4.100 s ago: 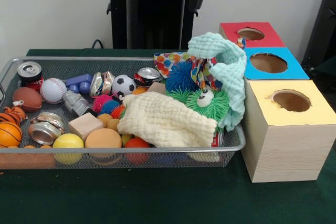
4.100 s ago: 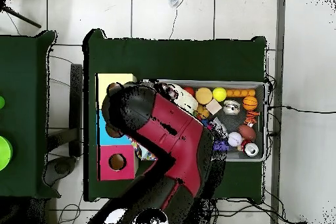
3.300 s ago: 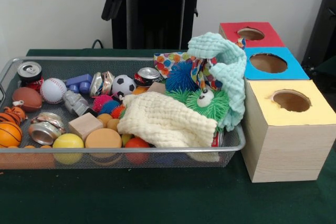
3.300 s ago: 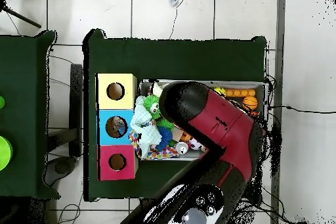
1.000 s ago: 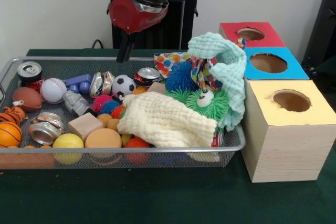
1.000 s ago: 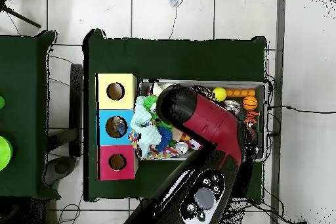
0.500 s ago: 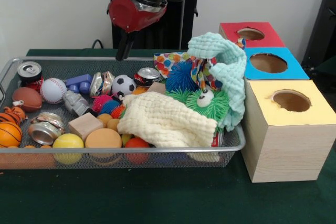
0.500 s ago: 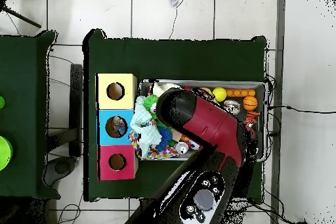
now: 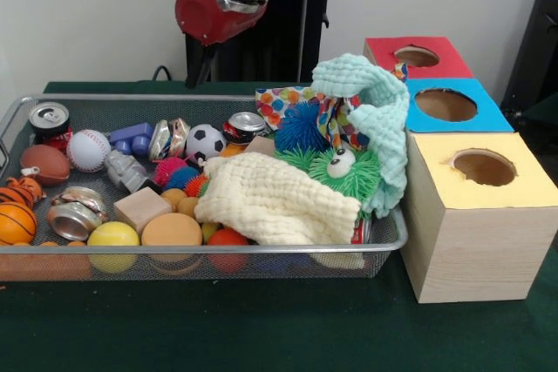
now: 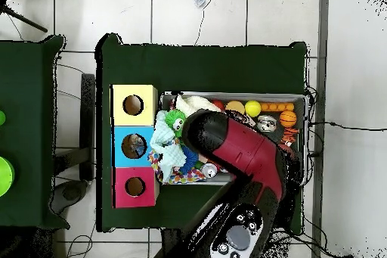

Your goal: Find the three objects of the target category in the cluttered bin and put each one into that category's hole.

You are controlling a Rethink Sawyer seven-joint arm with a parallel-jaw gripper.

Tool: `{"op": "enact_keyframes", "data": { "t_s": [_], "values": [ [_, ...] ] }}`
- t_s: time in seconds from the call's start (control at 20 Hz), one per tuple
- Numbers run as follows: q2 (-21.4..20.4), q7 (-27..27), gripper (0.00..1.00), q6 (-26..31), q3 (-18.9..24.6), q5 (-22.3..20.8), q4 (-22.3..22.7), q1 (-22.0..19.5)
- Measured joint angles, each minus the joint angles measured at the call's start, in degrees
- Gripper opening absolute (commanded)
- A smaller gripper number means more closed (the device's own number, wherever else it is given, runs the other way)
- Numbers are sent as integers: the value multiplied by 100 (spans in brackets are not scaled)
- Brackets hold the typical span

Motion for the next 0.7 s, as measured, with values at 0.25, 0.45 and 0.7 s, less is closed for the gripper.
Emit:
{"op": "enact_keyframes", "data": {
  "t_s": [0.25, 0.45, 0.7],
  "values": [
    [-90, 0, 0, -2, 74, -39, 157, -84],
    [-185, 0, 0, -70, 310, -53, 302, -286],
    [-223, 0, 0, -153, 394, -53, 400, -371]
  ]
}}
